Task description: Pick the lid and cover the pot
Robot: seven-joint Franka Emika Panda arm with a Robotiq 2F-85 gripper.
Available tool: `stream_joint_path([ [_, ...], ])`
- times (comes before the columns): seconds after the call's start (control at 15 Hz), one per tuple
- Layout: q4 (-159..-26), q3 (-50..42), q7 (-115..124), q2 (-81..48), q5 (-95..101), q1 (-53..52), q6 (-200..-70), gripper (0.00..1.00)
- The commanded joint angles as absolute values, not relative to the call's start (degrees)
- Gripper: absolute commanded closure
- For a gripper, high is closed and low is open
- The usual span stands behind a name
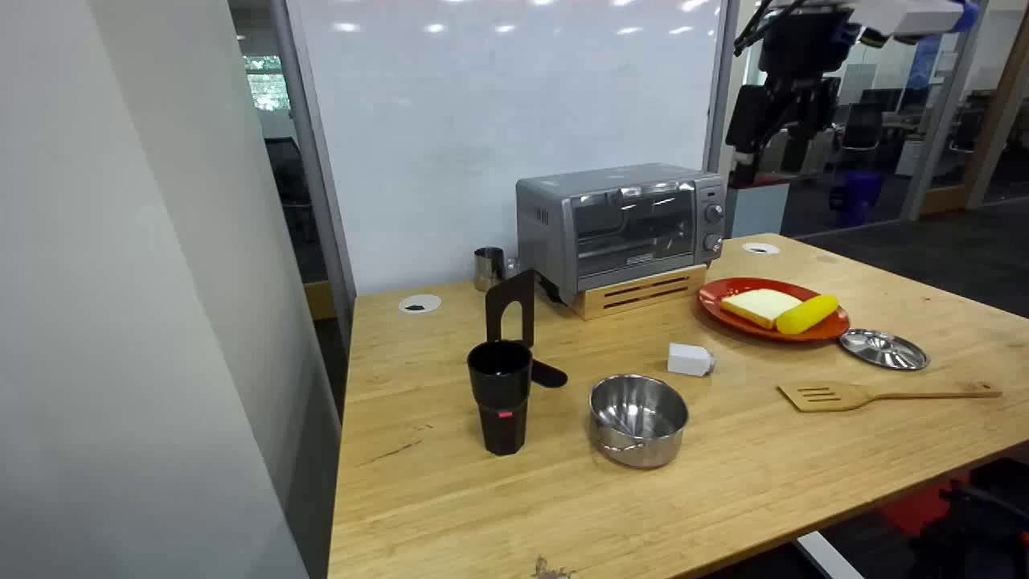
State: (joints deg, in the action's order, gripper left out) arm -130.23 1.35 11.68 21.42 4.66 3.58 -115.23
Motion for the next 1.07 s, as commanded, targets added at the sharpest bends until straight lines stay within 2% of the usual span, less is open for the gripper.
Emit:
stream_joint_path([
  [0.0,-130.2,1.2,11.7,21.4,4.7,3.4,-115.1,0.0],
  [0.53,-132.7,-0.6,10.0,23.0,4.0,4.1,-116.4,0.0],
  [1.0,-149.1,-13.2,3.4,34.5,1.2,11.4,-121.8,0.0],
])
